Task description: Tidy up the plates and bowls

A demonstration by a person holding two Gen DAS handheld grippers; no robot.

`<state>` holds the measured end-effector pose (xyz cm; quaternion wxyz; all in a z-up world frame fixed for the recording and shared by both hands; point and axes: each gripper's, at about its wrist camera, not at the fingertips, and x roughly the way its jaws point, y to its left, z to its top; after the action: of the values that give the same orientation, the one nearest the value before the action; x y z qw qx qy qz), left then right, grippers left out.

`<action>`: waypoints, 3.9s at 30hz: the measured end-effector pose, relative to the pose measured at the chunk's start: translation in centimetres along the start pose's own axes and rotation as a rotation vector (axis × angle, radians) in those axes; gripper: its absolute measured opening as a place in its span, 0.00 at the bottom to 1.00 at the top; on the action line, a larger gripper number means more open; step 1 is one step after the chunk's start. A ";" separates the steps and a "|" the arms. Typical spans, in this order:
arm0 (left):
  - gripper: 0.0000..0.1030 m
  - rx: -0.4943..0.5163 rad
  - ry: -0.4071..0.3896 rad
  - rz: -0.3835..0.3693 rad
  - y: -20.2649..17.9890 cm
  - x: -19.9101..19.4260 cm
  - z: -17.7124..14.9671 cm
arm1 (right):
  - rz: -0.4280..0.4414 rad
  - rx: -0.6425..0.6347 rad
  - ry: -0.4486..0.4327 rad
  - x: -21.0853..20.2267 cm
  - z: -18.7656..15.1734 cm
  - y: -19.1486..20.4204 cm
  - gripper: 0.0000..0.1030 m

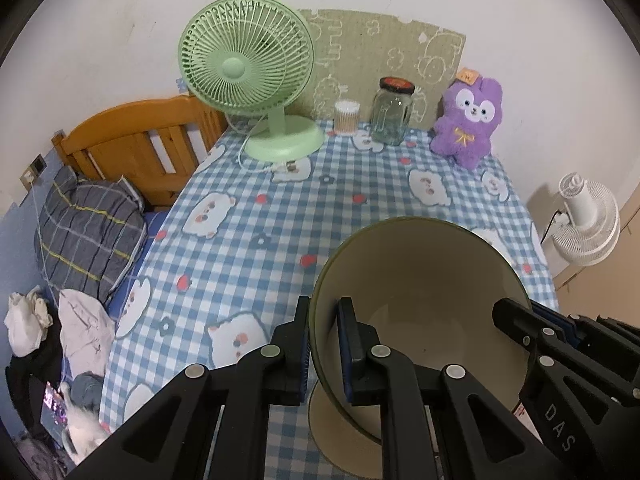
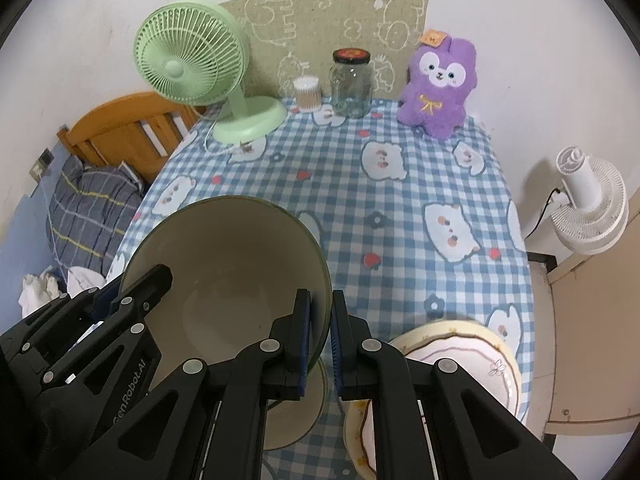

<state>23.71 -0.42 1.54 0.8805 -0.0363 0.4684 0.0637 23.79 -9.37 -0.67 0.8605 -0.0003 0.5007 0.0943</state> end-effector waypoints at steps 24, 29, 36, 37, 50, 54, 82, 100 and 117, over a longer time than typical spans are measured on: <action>0.10 0.023 0.104 0.011 -0.3 0.8 -4.7 | 0.024 0.000 0.083 1.5 -4.1 -0.3 0.11; 0.10 0.025 0.116 0.011 -0.2 1.1 -5.4 | 0.023 0.000 0.095 1.8 -4.8 -0.2 0.11; 0.10 0.044 0.150 0.001 -0.2 1.8 -6.2 | 0.029 0.016 0.126 2.5 -5.5 -0.3 0.11; 0.10 0.045 0.156 0.001 -0.2 1.9 -6.4 | 0.029 0.017 0.132 2.7 -5.6 -0.3 0.11; 0.11 0.045 0.180 0.002 0.3 3.2 -6.7 | 0.017 0.017 0.156 3.8 -5.7 0.3 0.11; 0.12 0.052 0.186 -0.004 0.2 3.7 -6.7 | 0.007 0.020 0.156 4.2 -5.7 0.1 0.11; 0.56 0.080 0.179 -0.063 -1.0 2.5 -5.2 | 0.031 0.029 0.098 2.8 -4.9 -0.5 0.13; 0.74 0.025 0.238 -0.025 0.7 5.0 -6.0 | 0.023 0.072 0.118 4.5 -5.3 -1.7 0.55; 0.73 0.051 0.285 -0.097 0.0 8.4 -6.6 | 0.006 0.072 0.180 8.6 -5.3 -0.7 0.55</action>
<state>22.96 -0.53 -9.14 0.8077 -0.0451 0.5879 0.0035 23.47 -9.20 -10.84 0.8113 0.0235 0.5789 0.0783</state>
